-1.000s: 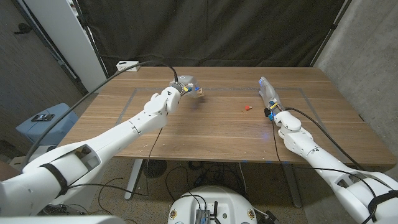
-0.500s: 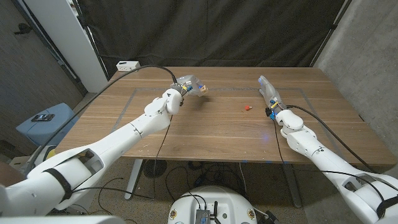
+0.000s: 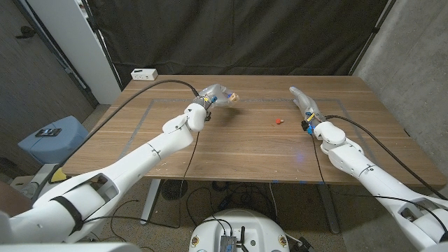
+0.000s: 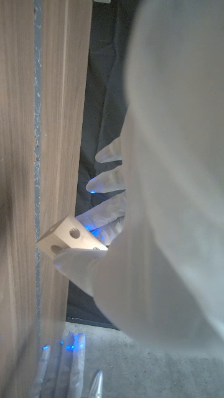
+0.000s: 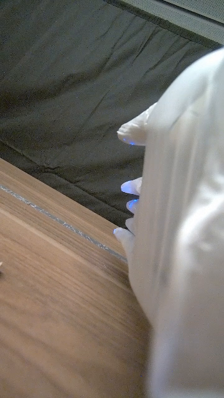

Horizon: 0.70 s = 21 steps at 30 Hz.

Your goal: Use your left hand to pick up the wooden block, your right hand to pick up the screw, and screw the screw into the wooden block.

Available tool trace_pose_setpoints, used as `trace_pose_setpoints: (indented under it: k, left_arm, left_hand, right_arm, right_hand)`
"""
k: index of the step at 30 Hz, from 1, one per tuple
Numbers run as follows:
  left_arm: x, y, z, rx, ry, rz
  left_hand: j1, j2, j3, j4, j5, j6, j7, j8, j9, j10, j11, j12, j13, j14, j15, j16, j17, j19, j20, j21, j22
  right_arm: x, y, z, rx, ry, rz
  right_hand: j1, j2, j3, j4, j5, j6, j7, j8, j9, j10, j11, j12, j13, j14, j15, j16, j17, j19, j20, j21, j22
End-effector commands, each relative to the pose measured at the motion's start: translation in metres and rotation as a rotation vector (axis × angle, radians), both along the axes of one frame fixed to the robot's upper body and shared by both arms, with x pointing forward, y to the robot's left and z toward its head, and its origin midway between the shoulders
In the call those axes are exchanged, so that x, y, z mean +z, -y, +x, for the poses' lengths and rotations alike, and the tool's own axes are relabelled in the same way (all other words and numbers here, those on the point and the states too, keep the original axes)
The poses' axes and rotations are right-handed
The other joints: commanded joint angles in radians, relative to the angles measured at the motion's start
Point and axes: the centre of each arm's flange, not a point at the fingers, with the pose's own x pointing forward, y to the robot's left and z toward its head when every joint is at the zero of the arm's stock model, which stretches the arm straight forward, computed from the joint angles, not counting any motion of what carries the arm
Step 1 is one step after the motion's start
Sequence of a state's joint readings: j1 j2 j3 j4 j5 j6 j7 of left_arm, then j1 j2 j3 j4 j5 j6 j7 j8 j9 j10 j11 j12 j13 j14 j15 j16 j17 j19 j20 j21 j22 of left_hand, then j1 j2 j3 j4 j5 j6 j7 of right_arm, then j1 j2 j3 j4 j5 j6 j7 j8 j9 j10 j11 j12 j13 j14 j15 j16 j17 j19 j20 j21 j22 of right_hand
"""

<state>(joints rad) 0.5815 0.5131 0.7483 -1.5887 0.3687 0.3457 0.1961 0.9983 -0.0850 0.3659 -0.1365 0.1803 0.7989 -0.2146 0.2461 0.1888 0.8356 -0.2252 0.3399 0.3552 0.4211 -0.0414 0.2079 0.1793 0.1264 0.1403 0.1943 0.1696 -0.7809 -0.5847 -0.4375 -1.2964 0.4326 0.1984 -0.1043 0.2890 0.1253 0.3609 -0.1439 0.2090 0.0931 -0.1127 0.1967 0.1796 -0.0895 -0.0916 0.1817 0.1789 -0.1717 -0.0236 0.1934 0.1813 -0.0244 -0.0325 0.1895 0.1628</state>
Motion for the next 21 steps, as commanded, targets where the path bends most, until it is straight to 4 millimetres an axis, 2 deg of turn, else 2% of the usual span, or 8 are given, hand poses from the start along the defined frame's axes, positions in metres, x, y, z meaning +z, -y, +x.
trace_pose_setpoints:
  k: [1,6,10,12,18,21]
  left_arm:
    - [-0.010,-0.001,-0.003,-0.120,0.008,-0.155]
    - [-0.015,-0.002,-0.004,-0.148,0.036,-0.180]
    - [-0.018,-0.002,-0.003,-0.168,0.034,-0.209]
    - [-0.019,-0.002,-0.002,-0.172,0.030,-0.226]
    - [-0.023,-0.002,0.002,-0.199,0.007,-0.272]
    - [-0.026,-0.001,0.004,-0.199,0.018,-0.279]
  left_hand:
    - [0.000,0.012,-0.002,0.000,0.000,0.015,0.000,-0.004,0.004,0.007,0.002,-0.003,0.004,0.009,-0.099,0.002,0.005,0.001,-0.008,-0.002,0.004]
    - [-0.003,0.014,-0.005,0.001,0.000,0.012,-0.001,-0.007,0.004,0.007,0.003,-0.005,0.005,0.014,-0.100,0.004,0.005,0.005,-0.011,0.000,0.005]
    - [-0.005,0.016,-0.006,0.002,0.000,0.011,-0.001,-0.009,0.004,0.007,0.003,-0.006,0.006,0.018,-0.102,0.005,0.006,0.005,-0.015,0.000,0.005]
    - [-0.005,0.017,-0.006,0.002,-0.001,0.011,-0.001,-0.009,0.004,0.007,0.003,-0.006,0.007,0.019,-0.103,0.006,0.006,0.005,-0.015,0.000,0.005]
    - [-0.007,0.019,-0.008,0.004,-0.001,0.013,-0.001,-0.010,0.004,0.006,0.003,-0.008,0.008,0.022,-0.104,0.007,0.006,0.005,-0.016,0.000,0.005]
    - [-0.008,0.020,-0.010,0.004,-0.001,0.014,-0.001,-0.010,0.004,0.006,0.003,-0.008,0.009,0.027,-0.102,0.009,0.007,0.007,-0.014,0.000,0.005]
  right_arm:
    - [0.015,0.001,-0.012,-0.052,0.030,-0.130]
    - [0.022,0.002,-0.015,-0.074,0.029,-0.192]
    - [0.027,0.002,-0.018,-0.091,0.026,-0.246]
    - [0.029,0.002,-0.019,-0.097,0.024,-0.272]
    - [0.033,0.004,-0.024,-0.122,0.022,-0.342]
    - [0.034,0.006,-0.027,-0.130,0.018,-0.381]
  right_hand:
    - [0.040,-0.006,0.014,-0.024,0.004,0.021,0.001,0.011,0.002,0.014,-0.006,0.012,0.003,-0.018,-0.008,0.006,0.000,0.031,-0.007,0.009,0.003]
    - [0.065,-0.027,0.018,-0.032,-0.002,0.065,0.018,0.021,0.004,0.027,-0.002,0.014,0.003,-0.004,-0.006,0.007,0.000,0.051,0.004,0.009,0.002]
    - [0.080,-0.044,0.017,-0.032,-0.012,0.103,0.013,0.029,0.005,0.052,-0.012,0.021,0.003,0.008,-0.015,0.008,0.000,0.061,0.001,0.007,0.002]
    - [0.091,-0.054,0.017,-0.034,-0.017,0.115,0.016,0.030,0.005,0.061,-0.008,0.022,0.004,0.015,-0.009,0.010,0.000,0.067,0.014,0.006,0.002]
    - [0.126,-0.077,0.021,-0.040,-0.024,0.161,0.003,0.042,0.007,0.074,-0.010,0.021,0.004,0.024,0.004,0.009,0.000,0.080,0.036,0.004,0.002]
    - [0.146,-0.087,0.025,-0.041,-0.023,0.182,-0.018,0.046,0.007,0.082,-0.009,0.022,0.005,0.032,0.006,0.010,0.000,0.086,0.040,0.004,0.002]
